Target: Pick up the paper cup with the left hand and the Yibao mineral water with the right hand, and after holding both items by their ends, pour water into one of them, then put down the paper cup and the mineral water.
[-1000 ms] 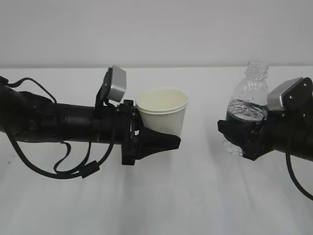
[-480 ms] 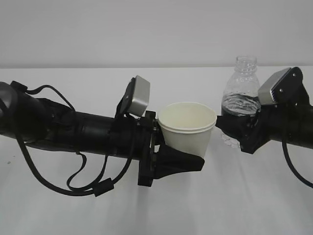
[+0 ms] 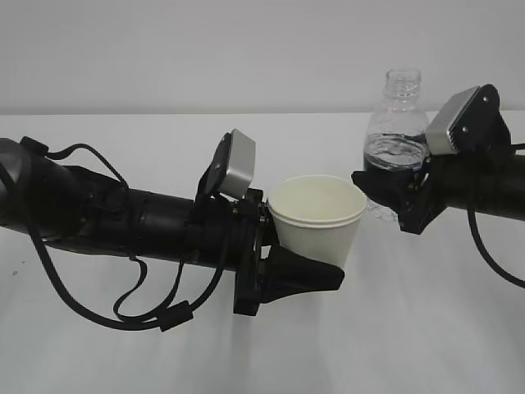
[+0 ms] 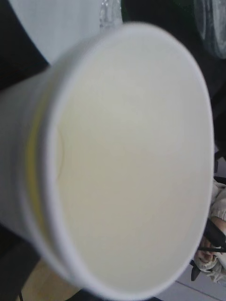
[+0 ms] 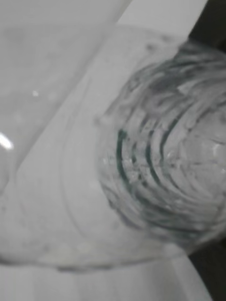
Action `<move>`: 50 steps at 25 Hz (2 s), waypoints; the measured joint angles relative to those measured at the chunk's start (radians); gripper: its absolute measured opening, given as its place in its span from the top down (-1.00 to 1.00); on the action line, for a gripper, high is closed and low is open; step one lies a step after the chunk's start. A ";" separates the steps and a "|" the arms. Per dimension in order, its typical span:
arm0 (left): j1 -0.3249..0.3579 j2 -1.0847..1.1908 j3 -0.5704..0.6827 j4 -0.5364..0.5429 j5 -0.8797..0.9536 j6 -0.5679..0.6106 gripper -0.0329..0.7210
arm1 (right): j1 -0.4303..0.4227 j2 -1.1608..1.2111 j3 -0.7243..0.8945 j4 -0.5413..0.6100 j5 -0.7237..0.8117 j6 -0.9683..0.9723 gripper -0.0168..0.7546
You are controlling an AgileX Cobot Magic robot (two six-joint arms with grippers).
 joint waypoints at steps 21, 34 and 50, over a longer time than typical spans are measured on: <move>0.000 0.000 0.000 -0.031 0.013 -0.001 -0.25 | 0.078 0.000 -0.122 -0.093 0.110 -0.035 -0.24; 0.000 0.000 0.000 -0.064 0.013 0.029 -0.25 | 0.118 0.000 -0.201 -0.135 0.164 -0.114 -0.24; 0.000 0.000 0.000 -0.114 0.046 0.048 -0.25 | 0.126 0.000 -0.201 -0.144 0.178 -0.277 -0.24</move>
